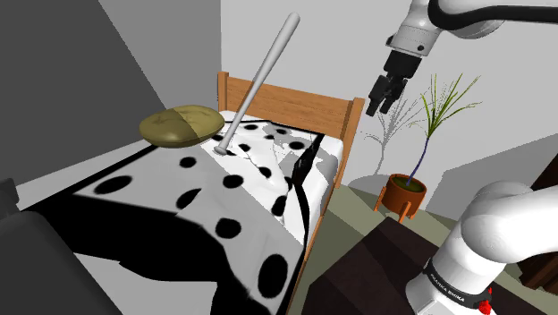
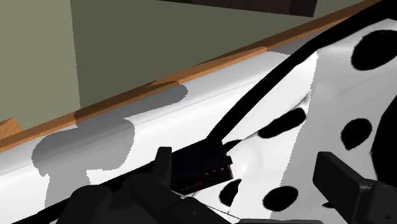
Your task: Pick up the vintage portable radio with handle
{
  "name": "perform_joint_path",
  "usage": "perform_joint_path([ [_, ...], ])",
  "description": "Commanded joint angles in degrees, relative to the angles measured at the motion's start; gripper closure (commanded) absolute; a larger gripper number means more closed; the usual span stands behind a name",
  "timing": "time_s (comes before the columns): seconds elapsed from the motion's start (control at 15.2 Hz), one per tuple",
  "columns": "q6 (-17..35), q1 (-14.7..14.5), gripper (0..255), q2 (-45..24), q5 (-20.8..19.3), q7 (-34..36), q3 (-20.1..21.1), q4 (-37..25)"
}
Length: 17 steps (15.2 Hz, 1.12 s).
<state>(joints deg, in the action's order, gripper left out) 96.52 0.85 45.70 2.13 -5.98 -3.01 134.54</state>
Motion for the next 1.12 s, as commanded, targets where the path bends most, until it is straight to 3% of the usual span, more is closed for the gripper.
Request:
perform_joint_path([
  [0.0,0.0,0.0,0,0.0,0.0,0.0,0.0,0.0],
  [0.53,11.27,5.13,0,-15.35,4.34,23.65,7.43,-2.18],
  [1.06,19.96,9.71,0,-32.72,5.04,46.24,11.42,-9.01],
])
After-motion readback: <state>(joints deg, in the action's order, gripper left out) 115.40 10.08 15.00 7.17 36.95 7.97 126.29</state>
